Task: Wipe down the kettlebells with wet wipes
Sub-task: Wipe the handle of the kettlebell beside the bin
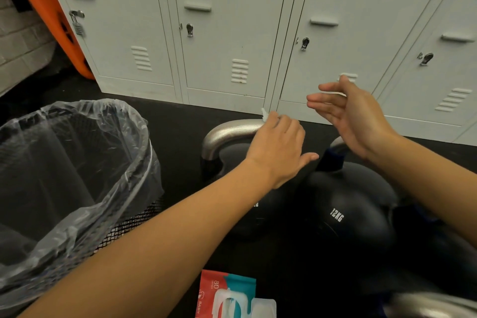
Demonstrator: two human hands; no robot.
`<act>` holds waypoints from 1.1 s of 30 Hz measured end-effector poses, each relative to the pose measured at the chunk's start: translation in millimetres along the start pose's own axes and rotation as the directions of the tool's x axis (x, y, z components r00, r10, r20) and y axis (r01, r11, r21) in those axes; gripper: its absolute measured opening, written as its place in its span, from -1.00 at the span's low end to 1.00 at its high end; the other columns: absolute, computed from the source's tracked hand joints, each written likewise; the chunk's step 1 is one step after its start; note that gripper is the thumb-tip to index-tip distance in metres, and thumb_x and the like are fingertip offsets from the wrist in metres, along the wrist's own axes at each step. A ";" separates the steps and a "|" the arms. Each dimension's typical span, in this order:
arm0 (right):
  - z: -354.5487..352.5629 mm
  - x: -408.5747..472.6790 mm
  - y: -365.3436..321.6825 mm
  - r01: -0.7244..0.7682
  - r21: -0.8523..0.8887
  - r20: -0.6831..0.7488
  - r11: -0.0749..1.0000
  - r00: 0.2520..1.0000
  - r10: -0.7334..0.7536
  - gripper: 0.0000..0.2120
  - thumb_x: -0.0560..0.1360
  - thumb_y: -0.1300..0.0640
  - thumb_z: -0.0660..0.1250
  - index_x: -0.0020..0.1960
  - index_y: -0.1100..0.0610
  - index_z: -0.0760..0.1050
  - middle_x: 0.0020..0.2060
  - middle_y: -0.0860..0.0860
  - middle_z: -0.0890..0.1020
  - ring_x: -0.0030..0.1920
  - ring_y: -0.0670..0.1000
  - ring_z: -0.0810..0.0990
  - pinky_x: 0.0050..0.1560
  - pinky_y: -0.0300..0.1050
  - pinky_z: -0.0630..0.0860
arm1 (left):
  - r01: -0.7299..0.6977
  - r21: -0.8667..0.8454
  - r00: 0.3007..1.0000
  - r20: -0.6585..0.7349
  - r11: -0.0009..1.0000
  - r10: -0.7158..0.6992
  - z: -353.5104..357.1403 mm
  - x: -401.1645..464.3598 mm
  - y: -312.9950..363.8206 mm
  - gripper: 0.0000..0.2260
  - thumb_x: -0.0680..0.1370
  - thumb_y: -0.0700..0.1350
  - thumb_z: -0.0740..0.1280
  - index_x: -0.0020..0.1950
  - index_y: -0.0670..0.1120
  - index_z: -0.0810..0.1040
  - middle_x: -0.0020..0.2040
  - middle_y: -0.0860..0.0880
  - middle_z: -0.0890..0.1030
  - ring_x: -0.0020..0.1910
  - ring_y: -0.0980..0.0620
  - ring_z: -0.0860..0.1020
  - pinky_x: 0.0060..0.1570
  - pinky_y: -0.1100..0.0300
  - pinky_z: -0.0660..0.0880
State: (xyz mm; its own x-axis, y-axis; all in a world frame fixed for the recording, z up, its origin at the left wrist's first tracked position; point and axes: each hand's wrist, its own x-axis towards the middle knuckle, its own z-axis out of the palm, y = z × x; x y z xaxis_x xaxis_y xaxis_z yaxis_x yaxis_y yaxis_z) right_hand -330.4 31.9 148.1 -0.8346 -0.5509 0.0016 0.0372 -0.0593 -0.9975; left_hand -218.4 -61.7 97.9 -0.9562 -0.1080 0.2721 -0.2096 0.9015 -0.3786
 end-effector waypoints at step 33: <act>22.9 -14.2 37.5 0.296 -0.461 0.401 0.836 0.911 -0.102 -0.84 0.61 0.07 0.29 0.11 -0.08 0.62 0.04 -0.10 0.67 0.11 -0.09 0.59 0.24 -0.18 0.46 | 0.208 -0.971 0.723 0.232 -0.116 -0.650 44.0 -93.8 -55.0 -0.74 0.68 -0.05 0.07 0.17 0.05 0.55 -0.02 0.08 0.61 -0.04 0.28 0.54 -0.04 0.43 0.41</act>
State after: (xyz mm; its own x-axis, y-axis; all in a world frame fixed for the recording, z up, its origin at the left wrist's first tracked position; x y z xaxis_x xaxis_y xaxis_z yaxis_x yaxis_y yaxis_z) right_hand -304.5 18.4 112.3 -0.5435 -0.8291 0.1310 -0.4697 0.1710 -0.8661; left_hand -126.2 -119.6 54.2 -0.6028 -0.7616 0.2378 0.0243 0.2805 0.9596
